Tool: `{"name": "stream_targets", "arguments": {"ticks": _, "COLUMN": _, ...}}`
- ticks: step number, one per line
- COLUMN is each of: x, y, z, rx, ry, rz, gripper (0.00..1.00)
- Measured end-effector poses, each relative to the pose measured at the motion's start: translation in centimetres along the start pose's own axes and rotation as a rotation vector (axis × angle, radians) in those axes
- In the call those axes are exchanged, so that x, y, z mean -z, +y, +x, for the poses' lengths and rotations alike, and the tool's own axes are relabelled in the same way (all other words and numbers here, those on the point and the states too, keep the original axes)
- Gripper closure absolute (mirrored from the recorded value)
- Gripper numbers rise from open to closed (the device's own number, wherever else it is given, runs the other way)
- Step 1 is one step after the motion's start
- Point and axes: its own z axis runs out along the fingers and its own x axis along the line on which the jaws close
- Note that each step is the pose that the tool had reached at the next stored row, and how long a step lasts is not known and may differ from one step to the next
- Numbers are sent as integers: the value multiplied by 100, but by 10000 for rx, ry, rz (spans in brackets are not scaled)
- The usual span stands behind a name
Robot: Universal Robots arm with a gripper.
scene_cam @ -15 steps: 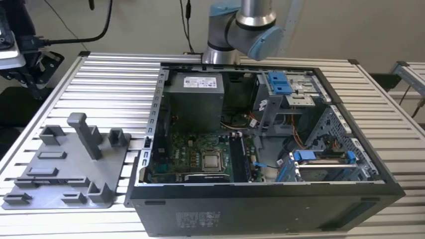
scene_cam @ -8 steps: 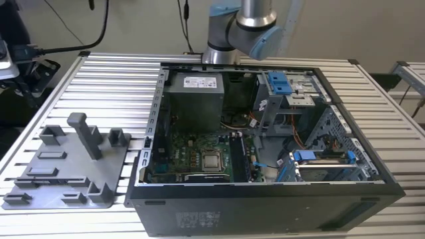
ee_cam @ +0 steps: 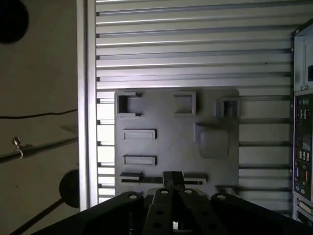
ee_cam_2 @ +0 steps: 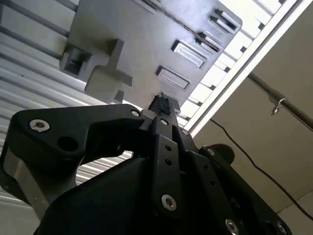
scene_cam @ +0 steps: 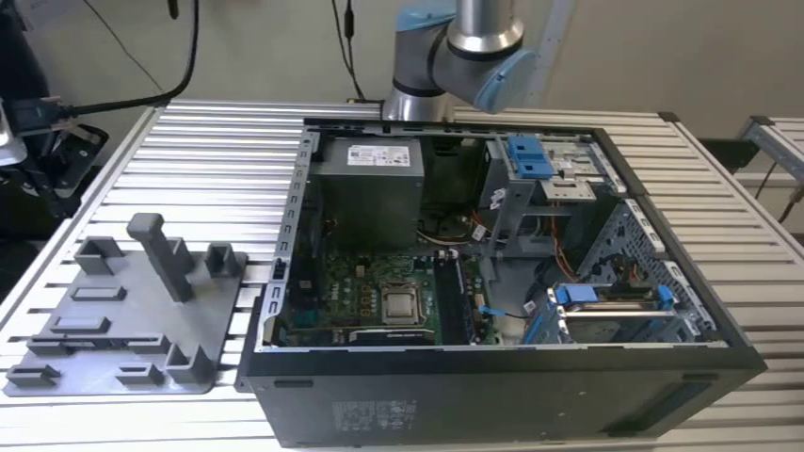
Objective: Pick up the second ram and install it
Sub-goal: 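Reach for the second ram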
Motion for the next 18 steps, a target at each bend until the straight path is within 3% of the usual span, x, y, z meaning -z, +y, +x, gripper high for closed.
{"name": "stream_targets", "arguments": {"ticks": 9, "x": -15, "y": -18, "z": -1, "rx": 9, "ry": -19, "rz": 7, "gripper": 89}}
{"name": "stream_targets", "arguments": {"ticks": 18, "x": -56, "y": -77, "z": -6, "rx": 10, "ry": -18, "rz": 7, "gripper": 89}}
